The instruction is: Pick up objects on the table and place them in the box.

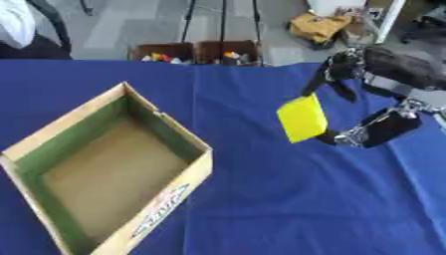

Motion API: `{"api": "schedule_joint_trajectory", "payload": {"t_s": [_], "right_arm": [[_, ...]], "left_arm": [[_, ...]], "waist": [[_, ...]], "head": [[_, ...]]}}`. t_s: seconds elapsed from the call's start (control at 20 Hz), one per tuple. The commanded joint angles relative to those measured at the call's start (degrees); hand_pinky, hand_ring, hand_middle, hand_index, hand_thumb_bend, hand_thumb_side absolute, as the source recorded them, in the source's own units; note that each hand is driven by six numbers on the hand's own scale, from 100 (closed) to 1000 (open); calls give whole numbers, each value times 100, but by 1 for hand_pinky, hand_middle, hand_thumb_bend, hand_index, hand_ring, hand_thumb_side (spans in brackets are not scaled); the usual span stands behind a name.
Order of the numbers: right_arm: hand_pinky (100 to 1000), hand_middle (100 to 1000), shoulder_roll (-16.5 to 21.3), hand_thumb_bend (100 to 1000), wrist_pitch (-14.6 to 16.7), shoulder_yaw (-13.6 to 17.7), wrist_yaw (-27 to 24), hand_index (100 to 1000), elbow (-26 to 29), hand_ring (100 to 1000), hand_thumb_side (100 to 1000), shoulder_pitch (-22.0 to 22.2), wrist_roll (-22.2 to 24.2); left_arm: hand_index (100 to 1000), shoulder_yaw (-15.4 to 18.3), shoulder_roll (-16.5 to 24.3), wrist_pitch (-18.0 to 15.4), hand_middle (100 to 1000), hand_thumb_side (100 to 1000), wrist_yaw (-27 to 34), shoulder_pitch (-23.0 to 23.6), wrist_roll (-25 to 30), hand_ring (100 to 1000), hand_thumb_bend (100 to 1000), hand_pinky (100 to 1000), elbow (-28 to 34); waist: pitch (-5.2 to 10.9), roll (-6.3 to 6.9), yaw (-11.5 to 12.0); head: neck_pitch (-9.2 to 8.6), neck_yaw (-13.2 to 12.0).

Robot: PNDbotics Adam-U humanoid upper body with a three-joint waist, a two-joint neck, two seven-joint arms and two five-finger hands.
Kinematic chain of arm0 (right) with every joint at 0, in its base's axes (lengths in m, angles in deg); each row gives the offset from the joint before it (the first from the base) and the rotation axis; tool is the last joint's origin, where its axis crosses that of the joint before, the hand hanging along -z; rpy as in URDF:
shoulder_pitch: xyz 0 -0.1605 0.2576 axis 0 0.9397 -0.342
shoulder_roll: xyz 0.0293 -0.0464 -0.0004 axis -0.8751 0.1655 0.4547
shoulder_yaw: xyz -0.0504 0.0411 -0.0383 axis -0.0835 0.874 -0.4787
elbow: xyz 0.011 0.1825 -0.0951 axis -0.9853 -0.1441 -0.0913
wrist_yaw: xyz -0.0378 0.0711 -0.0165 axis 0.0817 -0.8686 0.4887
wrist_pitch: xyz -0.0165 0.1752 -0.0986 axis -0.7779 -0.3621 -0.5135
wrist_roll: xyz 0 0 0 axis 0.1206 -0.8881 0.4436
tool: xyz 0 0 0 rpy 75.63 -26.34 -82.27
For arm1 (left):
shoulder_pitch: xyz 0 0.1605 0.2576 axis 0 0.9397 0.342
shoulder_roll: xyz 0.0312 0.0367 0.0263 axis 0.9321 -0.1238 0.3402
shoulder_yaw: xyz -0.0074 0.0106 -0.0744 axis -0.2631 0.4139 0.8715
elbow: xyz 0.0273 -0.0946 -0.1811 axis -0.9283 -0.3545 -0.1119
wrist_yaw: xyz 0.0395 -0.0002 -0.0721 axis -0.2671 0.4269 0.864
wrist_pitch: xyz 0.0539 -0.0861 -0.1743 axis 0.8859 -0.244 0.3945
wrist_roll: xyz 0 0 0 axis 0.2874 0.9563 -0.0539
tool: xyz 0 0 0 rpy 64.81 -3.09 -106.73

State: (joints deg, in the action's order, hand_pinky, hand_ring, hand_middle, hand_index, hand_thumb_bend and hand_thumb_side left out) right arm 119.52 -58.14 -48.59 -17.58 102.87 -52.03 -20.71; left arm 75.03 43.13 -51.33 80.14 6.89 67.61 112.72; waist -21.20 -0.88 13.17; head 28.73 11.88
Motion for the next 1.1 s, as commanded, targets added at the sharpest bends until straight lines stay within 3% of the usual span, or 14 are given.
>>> {"api": "schedule_joint_trajectory", "payload": {"t_s": [0.05, 0.55, 1.1], "right_arm": [[783, 203, 261, 100, -95, 135, -258, 445, 157, 687, 140, -66, 28], [791, 198, 357, 100, -352, 119, -876, 438, 88, 688, 154, -422, 36], [807, 189, 164, 100, -771, -118, -1440, 426, -235, 691, 165, -1209, 289]], "left_arm": [[955, 40, 205, -8, 877, 931, 14, -17, -27, 734, 100, 695, 98], [955, 7, 227, -7, 876, 929, 70, 26, -24, 733, 100, 695, 98], [956, -47, 141, 2, 876, 925, 147, 38, 39, 733, 100, 695, 98]], "waist": [[238, -90, 21], [343, -154, 332], [379, -224, 1025]], "head": [[40, -8], [73, 342], [-30, 1063]]}}
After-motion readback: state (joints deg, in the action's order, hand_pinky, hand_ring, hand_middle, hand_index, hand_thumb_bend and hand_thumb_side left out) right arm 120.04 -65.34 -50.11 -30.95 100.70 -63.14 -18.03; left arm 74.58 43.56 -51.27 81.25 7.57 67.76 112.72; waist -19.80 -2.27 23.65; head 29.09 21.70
